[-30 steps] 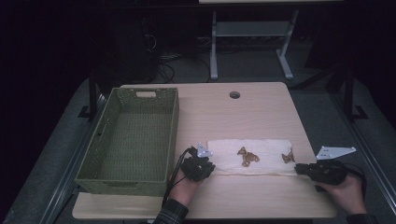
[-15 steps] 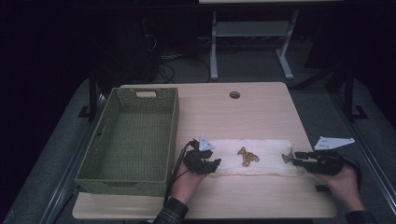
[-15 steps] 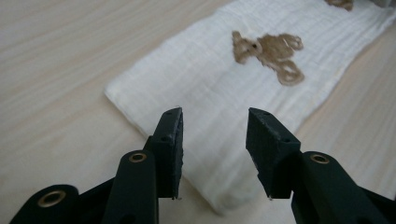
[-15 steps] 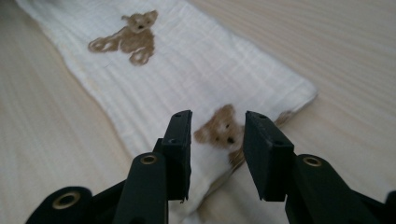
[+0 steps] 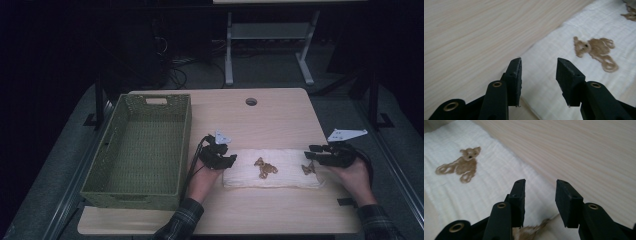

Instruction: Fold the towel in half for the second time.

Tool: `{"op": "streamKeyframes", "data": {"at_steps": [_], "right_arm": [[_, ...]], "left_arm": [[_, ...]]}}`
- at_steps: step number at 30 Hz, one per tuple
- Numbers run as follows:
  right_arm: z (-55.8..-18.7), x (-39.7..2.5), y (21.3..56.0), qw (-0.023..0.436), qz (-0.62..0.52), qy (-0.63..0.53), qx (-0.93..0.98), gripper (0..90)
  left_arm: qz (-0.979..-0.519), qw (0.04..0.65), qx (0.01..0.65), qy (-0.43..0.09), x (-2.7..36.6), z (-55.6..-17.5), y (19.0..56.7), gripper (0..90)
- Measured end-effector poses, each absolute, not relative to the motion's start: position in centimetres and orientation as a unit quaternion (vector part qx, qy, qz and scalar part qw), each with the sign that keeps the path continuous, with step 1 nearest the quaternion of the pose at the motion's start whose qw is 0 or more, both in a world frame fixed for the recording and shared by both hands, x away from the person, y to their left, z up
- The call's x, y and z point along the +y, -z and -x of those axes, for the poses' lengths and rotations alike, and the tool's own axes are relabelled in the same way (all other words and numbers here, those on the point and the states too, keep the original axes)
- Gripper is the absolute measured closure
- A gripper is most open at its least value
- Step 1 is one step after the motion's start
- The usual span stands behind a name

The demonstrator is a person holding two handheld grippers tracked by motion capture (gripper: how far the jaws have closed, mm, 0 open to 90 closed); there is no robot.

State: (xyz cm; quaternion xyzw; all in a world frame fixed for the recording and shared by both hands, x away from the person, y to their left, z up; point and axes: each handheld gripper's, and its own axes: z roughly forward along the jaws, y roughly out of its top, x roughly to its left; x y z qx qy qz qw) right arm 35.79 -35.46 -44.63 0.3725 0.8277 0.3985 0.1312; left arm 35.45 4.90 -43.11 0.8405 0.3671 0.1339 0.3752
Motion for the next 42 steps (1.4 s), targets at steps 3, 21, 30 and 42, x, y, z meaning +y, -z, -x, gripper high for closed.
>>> {"op": "streamKeyframes", "data": {"at_steps": [3, 21, 30, 42], "right_arm": [[-36.9, -35.6, 45.1, 0.130, -0.378, -0.401, 0.824, 59.1], [-39.3, -36.3, 46.6, 0.125, -0.412, -0.385, 0.816, 61.5], [-38.8, -37.1, 47.3, 0.119, -0.417, -0.366, 0.823, 64.6], [-38.8, -36.8, 47.1, 0.112, -0.410, -0.384, 0.820, 65.2]], "left_arm": [[-0.836, 0.376, 0.376, -0.134, 5.0, -36.2, 43.3, 54.8], [-0.834, 0.349, 0.400, -0.149, 5.4, -39.3, 44.8, 54.1], [-0.837, 0.341, 0.400, -0.150, 5.4, -39.3, 45.1, 54.0], [-0.841, 0.336, 0.401, -0.141, 5.4, -39.2, 45.5, 53.8]]}}
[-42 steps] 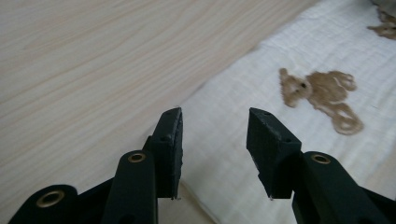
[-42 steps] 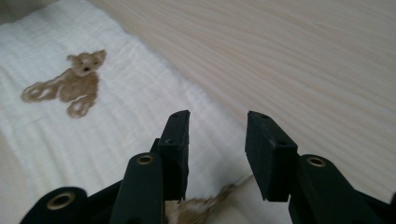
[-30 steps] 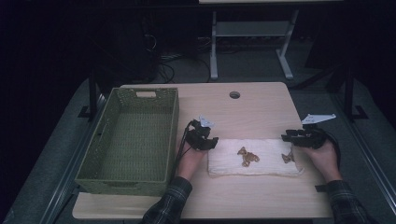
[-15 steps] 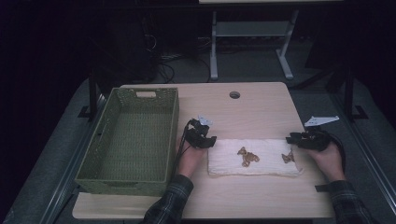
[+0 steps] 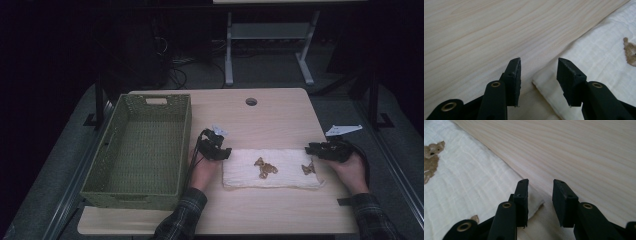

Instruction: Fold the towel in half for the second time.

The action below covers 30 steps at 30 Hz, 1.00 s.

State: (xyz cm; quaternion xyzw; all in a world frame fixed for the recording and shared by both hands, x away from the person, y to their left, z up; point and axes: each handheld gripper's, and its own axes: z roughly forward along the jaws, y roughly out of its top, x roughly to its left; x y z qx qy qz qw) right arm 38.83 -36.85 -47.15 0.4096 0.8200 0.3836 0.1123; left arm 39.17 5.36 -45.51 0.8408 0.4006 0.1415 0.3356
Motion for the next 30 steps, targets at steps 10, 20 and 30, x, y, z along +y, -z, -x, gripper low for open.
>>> {"op": "streamKeyframes", "data": {"at_steps": [10, 20, 30], "right_arm": [[-38.7, -36.2, 47.5, 0.109, -0.393, -0.370, 0.835, 83.1], [-38.7, -36.1, 47.5, 0.108, -0.393, -0.370, 0.835, 84.9], [-38.5, -35.7, 47.2, 0.131, -0.384, -0.350, 0.844, 86.5]], "left_arm": [[-0.844, 0.330, 0.402, -0.134, 5.2, -39.4, 46.5, 53.7], [-0.840, 0.344, 0.399, -0.131, 5.5, -39.6, 46.6, 64.9], [-0.839, 0.348, 0.404, -0.106, 5.3, -39.5, 46.4, 85.2]]}}
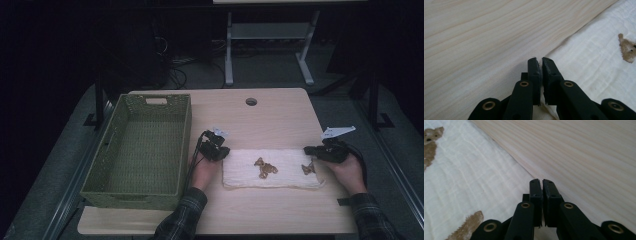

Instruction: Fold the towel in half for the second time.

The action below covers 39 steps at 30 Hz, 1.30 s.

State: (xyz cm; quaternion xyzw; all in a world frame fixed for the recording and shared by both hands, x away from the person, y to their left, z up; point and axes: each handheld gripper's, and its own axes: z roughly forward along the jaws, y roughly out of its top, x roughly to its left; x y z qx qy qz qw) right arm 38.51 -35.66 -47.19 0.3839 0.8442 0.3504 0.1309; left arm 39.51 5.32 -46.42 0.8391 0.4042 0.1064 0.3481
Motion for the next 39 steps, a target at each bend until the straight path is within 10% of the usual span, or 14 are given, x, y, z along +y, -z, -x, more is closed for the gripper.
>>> {"op": "streamKeyframes", "data": {"at_steps": [39], "right_arm": [[-30.7, -36.4, 44.3, 0.136, -0.362, -0.390, 0.836, 86.5]], "left_arm": [[-0.848, 0.355, 0.358, -0.163, 5.9, -31.8, 43.0, 84.9]]}}
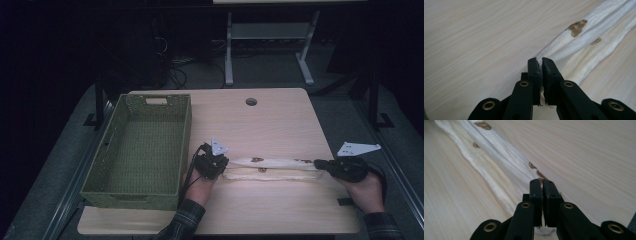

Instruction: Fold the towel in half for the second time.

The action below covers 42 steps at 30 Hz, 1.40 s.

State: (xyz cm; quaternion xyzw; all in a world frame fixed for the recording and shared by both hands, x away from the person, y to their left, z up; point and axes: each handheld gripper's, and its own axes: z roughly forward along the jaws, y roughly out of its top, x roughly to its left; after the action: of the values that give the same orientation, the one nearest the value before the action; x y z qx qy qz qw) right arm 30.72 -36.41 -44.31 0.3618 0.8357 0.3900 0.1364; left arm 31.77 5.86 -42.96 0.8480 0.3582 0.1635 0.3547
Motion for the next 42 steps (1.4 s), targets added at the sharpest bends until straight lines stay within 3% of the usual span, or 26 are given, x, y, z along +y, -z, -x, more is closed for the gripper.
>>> {"op": "streamKeyframes", "data": {"at_steps": [13, 19, 25, 32, 42], "right_arm": [[-30.0, -36.1, 45.6, 0.112, -0.366, -0.364, 0.849, 85.7], [-29.5, -36.7, 45.5, 0.101, -0.370, -0.373, 0.845, 74.5], [-28.6, -37.3, 44.4, 0.110, -0.362, -0.413, 0.829, 78.7], [-29.6, -36.3, 44.7, 0.099, -0.356, -0.402, 0.838, 89.3], [-29.4, -36.0, 46.5, 0.072, -0.353, -0.372, 0.855, 89.7]], "left_arm": [[-0.876, 0.310, 0.340, -0.146, 5.3, -31.1, 44.3, 83.8], [-0.869, 0.327, 0.346, -0.138, 5.5, -30.7, 43.7, 71.9], [-0.856, 0.368, 0.341, -0.121, 5.9, -30.1, 42.3, 66.3], [-0.859, 0.374, 0.339, -0.089, 5.2, -30.5, 42.8, 82.0], [-0.876, 0.332, 0.341, -0.078, 5.3, -31.3, 45.2, 84.9]]}}
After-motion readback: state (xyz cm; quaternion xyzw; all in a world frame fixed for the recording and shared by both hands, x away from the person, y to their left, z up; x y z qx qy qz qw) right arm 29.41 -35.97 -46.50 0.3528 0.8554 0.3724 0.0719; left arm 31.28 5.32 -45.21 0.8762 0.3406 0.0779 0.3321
